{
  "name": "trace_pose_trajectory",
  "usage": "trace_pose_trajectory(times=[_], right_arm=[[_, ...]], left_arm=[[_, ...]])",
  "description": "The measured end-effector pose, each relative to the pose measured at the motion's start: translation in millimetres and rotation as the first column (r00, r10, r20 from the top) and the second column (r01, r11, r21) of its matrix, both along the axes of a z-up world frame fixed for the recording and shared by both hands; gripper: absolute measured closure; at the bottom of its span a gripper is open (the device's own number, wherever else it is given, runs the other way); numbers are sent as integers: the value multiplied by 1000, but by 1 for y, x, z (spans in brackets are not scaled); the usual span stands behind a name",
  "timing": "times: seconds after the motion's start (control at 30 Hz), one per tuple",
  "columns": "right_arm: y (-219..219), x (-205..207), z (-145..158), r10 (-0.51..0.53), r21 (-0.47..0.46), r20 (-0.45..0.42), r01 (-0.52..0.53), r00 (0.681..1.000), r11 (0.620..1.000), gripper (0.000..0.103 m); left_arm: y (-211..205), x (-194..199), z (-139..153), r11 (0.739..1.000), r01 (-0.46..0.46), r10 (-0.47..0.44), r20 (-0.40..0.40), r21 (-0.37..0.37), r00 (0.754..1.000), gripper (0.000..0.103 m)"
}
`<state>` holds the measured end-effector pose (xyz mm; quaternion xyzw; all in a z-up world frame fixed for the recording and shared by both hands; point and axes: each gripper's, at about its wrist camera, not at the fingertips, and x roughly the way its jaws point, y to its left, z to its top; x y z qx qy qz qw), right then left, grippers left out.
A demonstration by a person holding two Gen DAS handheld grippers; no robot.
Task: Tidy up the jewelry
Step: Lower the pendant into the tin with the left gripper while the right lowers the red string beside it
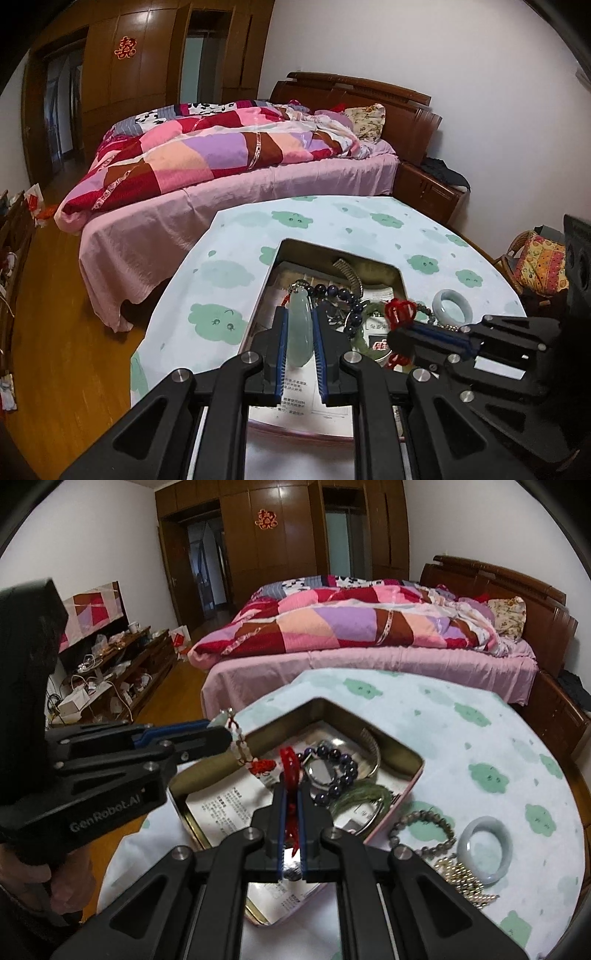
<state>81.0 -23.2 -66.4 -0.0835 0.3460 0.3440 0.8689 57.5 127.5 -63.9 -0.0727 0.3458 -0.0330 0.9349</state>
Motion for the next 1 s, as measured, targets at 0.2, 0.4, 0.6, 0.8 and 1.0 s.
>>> trace_pose_trajectory(times=[0.2,0.4,0.6,0.8,1.0], right_arm=[[5,3,-13,-3,-25,-25,3,1000,1000,96],[5,4,-20,-18,-42,-39,16,999,999,96],[3,4,-25,-25,-55,-44,22,999,998,96],[3,5,-28,-28,-61,-44,25,999,998,95],[2,7,-32,-36,-67,-50,32,998,997,95]], left_arm=[[2,4,-9,1000,-10,10,-21,3,1000,90],[2,8,-16,1000,-17,17,-37,19,999,90],[1,10,-24,999,-14,16,-57,30,998,90],[-2,12,-29,999,-12,15,-68,47,998,90],[-3,15,-34,999,-7,11,-82,46,997,90]])
